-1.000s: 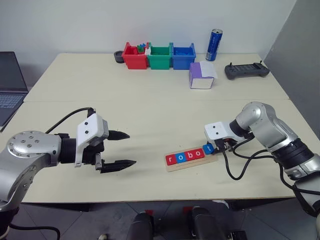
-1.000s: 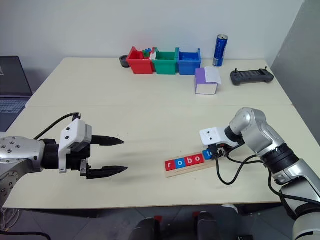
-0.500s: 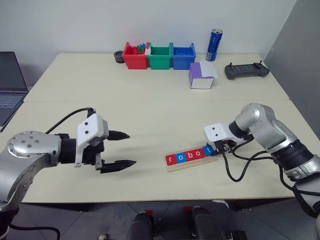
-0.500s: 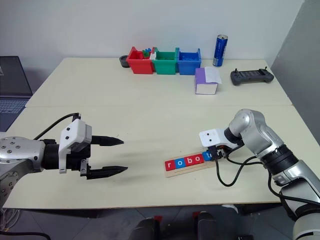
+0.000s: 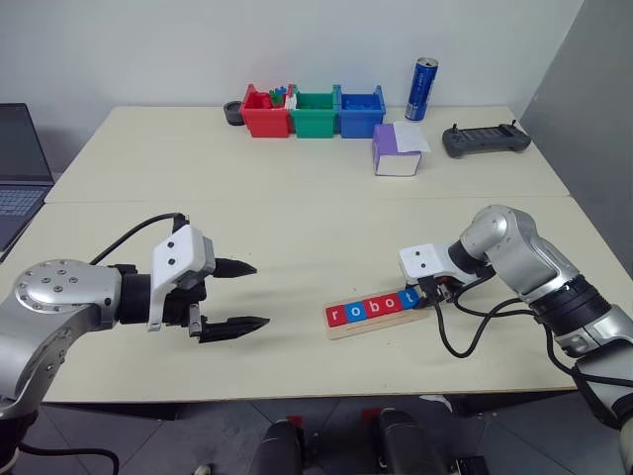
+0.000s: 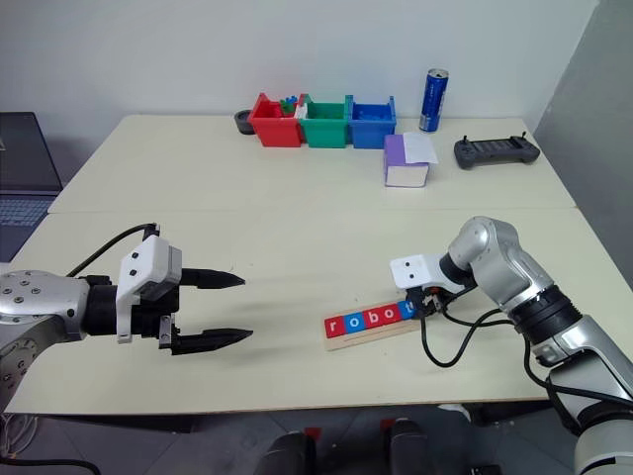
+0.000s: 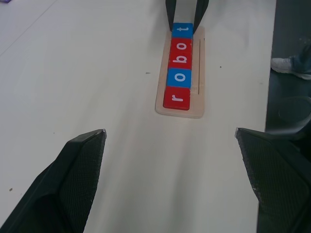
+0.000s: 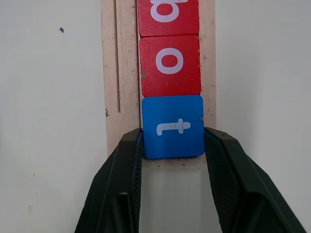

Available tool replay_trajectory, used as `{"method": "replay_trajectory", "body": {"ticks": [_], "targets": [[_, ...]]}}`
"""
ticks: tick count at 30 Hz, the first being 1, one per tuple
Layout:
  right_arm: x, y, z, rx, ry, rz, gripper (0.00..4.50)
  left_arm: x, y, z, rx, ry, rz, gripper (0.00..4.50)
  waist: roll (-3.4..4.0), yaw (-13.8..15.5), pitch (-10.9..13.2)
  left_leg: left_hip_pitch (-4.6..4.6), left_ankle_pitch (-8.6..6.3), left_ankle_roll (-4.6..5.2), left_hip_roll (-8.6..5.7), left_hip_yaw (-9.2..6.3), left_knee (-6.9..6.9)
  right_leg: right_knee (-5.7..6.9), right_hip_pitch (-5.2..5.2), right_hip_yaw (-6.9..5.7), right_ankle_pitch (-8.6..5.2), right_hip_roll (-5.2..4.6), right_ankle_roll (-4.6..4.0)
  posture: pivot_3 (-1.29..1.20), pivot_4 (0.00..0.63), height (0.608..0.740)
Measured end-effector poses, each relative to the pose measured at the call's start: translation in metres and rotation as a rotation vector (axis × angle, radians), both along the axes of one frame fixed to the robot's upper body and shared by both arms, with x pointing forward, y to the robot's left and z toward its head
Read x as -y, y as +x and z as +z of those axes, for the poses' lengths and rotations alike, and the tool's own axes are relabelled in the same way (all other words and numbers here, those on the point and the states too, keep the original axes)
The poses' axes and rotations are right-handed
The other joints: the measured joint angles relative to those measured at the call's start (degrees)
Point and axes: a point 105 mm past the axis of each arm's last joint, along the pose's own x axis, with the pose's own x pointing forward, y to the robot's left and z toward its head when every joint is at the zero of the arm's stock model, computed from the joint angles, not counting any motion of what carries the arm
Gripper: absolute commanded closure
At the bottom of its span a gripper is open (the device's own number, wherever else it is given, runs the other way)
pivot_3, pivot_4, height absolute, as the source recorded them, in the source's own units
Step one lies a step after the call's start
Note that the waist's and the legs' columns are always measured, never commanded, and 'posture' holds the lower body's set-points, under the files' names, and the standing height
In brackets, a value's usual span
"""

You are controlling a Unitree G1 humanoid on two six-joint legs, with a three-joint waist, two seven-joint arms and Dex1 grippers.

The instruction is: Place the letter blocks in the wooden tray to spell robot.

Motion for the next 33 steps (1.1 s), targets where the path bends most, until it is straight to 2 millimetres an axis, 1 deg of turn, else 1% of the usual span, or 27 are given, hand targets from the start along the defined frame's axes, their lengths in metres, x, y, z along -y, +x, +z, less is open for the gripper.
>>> {"method": "replay_trajectory", "body": {"ticks": [5,10,12,16,21,23,25,26,27,29,30,32,33], "targets": [[0.000,0.000,0.001,0.002,0.000,0.002,0.04,0.000,0.000,0.000,0.000,0.000,-0.001,0.00,0.00,0.16,0.00,-0.03,0.00,0.00,0.00,0.00,0.00,-0.04,0.00,0.00,0.01,0.00,-0.02,0.00,0.150,0.740],[0.008,0.000,0.005,0.004,-0.009,-0.003,0.01,0.000,0.000,0.000,0.001,0.000,-0.001,0.00,0.01,0.26,0.01,-0.07,0.00,0.00,0.00,0.00,0.00,-0.08,-0.01,-0.01,0.01,-0.01,-0.02,0.00,0.150,0.740],[0.013,0.003,0.015,0.016,0.018,-0.019,0.01,0.000,0.000,0.000,0.001,0.000,-0.001,0.00,0.01,0.26,0.01,-0.07,0.00,0.00,0.00,0.00,0.00,-0.06,-0.02,0.00,0.01,-0.01,-0.02,0.00,0.150,0.740],[0.024,0.010,0.044,0.066,0.106,-0.069,0.01,0.000,0.000,0.000,-0.001,0.000,-0.001,0.00,0.01,0.26,0.01,-0.07,0.00,0.00,0.00,-0.01,-0.02,-0.07,-0.03,-0.02,0.01,-0.01,-0.03,0.00,0.150,0.740],[0.035,0.009,0.061,0.028,0.222,-0.162,0.01,-0.001,-0.001,-0.002,-0.010,0.000,0.002,0.00,0.01,0.30,0.01,-0.09,-0.01,0.01,0.00,0.00,-0.02,-0.08,-0.04,-0.01,0.13,-0.01,-0.23,0.00,0.150,0.740],[0.045,0.003,0.062,-0.010,0.255,-0.213,0.01,0.000,-0.001,-0.002,-0.010,0.000,0.002,0.00,0.00,0.43,0.01,-0.10,-0.01,0.01,0.00,0.00,-0.02,-0.08,-0.04,-0.01,0.12,-0.01,-0.25,0.00,0.150,0.740],[0.052,-0.003,0.054,-0.054,0.266,-0.256,0.01,-0.001,-0.001,-0.002,-0.009,0.000,0.002,0.00,0.00,0.61,0.01,-0.11,-0.01,0.01,0.00,0.00,-0.01,-0.09,-0.04,-0.01,0.12,-0.01,-0.24,0.00,0.150,0.740],[0.053,-0.006,0.049,-0.079,0.272,-0.269,0.39,0.000,-0.001,-0.002,-0.009,0.000,0.001,0.00,0.00,0.65,0.01,-0.11,-0.01,0.01,0.00,0.01,-0.01,-0.09,-0.04,-0.01,0.11,-0.01,-0.23,0.00,0.150,0.740],[0.052,-0.009,0.044,-0.112,0.286,-0.283,0.55,0.000,-0.001,-0.002,-0.008,-0.001,0.001,0.00,0.01,0.67,0.01,-0.11,-0.01,0.01,0.00,0.01,-0.01,-0.08,-0.05,0.00,0.11,-0.01,-0.22,0.00,0.150,0.740],[0.049,-0.016,0.041,-0.153,0.324,-0.295,1.28,0.000,-0.001,-0.001,-0.004,-0.001,-0.001,0.00,0.03,0.57,0.02,-0.11,-0.01,0.01,0.00,0.02,-0.02,-0.05,-0.09,0.02,0.10,-0.01,-0.21,0.00,0.150,0.740],[0.047,-0.019,0.043,-0.159,0.347,-0.297,1.57,0.000,-0.001,0.000,-0.003,-0.001,-0.002,0.00,0.04,0.55,0.02,-0.12,-0.01,0.01,0.00,0.02,-0.02,-0.04,-0.11,0.01,0.10,0.00,-0.20,0.00,0.150,0.740],[0.042,-0.025,0.051,-0.163,0.384,-0.292,2.37,0.000,-0.001,0.000,-0.003,-0.001,-0.002,0.00,0.04,0.55,0.02,-0.12,-0.01,0.01,0.00,0.01,-0.02,-0.04,-0.11,0.00,-0.02,0.00,-0.01,0.00,0.150,0.740],[0.041,-0.027,0.054,-0.163,0.399,-0.291,2.70,0.000,0.000,0.000,-0.003,-0.001,-0.002,0.00,0.03,0.59,0.02,-0.13,-0.01,0.01,0.00,0.01,-0.02,-0.05,-0.11,0.00,-0.02,0.00,0.00,0.00,0.150,0.740]]}}
